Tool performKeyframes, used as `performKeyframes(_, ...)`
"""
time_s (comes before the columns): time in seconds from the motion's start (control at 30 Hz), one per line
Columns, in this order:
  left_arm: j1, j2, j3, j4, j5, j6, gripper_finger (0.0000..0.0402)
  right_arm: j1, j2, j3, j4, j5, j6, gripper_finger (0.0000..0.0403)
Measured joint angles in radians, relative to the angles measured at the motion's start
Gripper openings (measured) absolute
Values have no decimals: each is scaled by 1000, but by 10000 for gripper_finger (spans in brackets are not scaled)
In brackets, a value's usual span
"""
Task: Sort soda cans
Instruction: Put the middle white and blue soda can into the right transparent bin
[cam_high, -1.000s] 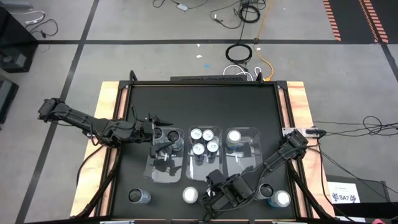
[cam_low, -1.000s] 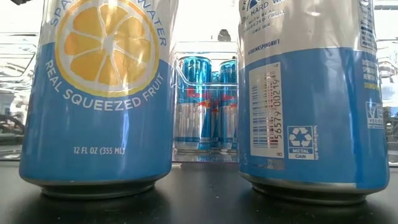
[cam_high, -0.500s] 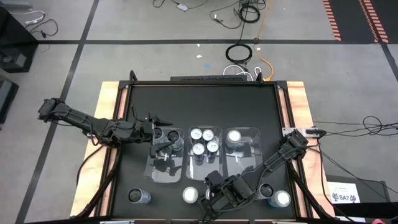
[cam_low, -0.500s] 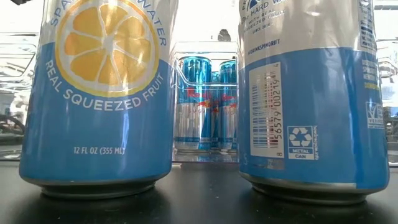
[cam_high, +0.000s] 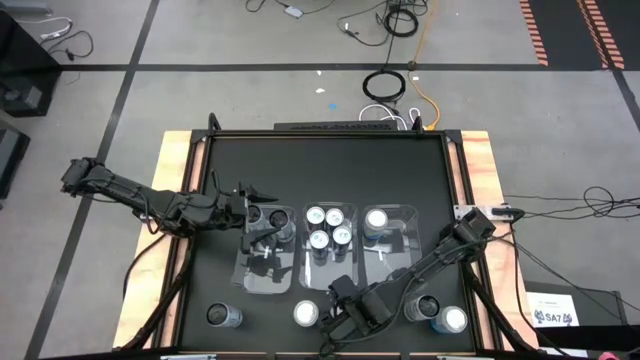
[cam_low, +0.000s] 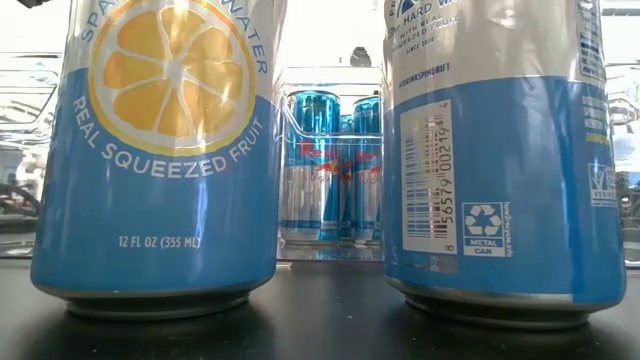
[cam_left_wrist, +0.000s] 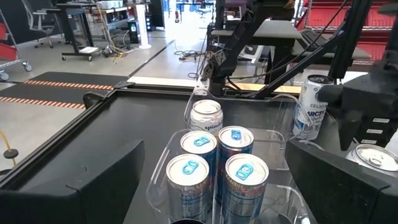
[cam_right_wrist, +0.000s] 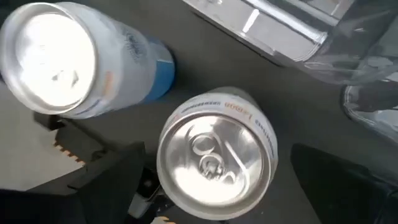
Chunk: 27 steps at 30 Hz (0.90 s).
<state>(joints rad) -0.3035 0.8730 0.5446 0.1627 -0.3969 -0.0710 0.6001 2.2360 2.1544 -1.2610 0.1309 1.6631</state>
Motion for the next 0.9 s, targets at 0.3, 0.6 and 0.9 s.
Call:
performKeyframes(0.3, 0, 0, 0, 0, 0, 0, 397, -4, 64, 0, 9, -7, -1, 393)
performKeyframes(0.6, 0, 0, 0, -1, 0, 0, 397, -4, 71, 0, 15, -10, -2, 337)
performKeyframes(0.9, 0, 0, 0, -1, 0, 0, 397, -4, 70, 1, 32, -39, -5, 284)
